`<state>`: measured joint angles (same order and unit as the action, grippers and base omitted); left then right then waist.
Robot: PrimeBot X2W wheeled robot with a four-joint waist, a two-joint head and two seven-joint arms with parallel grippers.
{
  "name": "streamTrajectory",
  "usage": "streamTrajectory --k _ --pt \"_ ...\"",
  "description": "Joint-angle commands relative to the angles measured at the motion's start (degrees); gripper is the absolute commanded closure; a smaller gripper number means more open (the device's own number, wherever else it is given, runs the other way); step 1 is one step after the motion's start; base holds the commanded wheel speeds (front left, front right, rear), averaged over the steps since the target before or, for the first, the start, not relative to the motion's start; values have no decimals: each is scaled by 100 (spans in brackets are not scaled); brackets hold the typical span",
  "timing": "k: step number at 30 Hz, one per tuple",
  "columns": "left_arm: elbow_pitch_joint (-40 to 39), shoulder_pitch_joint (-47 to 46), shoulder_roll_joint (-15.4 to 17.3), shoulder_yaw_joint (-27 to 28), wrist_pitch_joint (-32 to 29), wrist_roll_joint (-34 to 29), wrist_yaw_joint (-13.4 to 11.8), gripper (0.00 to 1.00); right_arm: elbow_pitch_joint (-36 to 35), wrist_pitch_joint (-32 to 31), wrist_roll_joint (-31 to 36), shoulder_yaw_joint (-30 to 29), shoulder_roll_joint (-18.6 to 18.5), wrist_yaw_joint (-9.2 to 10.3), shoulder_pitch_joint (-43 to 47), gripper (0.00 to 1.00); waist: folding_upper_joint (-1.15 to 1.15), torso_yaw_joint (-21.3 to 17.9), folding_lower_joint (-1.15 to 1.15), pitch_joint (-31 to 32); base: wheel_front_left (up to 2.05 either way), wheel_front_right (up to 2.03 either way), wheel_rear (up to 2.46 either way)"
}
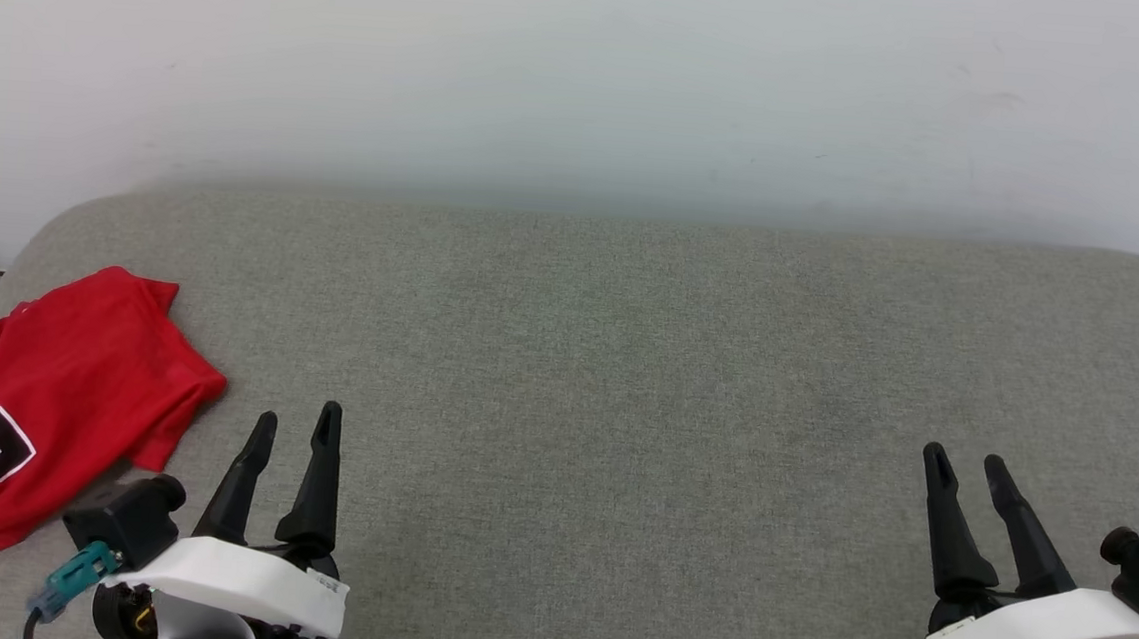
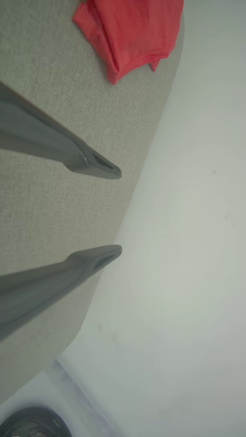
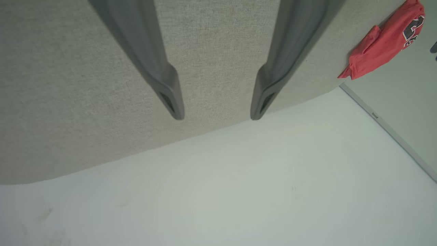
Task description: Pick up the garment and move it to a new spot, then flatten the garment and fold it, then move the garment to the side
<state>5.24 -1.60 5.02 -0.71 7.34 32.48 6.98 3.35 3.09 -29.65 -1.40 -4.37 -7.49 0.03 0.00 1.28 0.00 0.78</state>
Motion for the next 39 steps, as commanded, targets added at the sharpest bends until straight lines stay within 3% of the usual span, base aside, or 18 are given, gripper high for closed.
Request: streamTrajectory --k 1,22,39 --pt "-52 -39 54 -15 64 -151 -18 0 -108 36 134 -15 -14 0 -36 0 0 0 0 0 0 0 0" --pt "150 -76 234 -230 358 -1399 -171 0 -349 87 1584 -231 85 0 80 0 0 25 0 16 0 0 0" --pt "296 -86 196 -238 569 -1974 -107 0 -459 202 2163 -227 146 1 160 0 0 40 0 26 0 0 0"
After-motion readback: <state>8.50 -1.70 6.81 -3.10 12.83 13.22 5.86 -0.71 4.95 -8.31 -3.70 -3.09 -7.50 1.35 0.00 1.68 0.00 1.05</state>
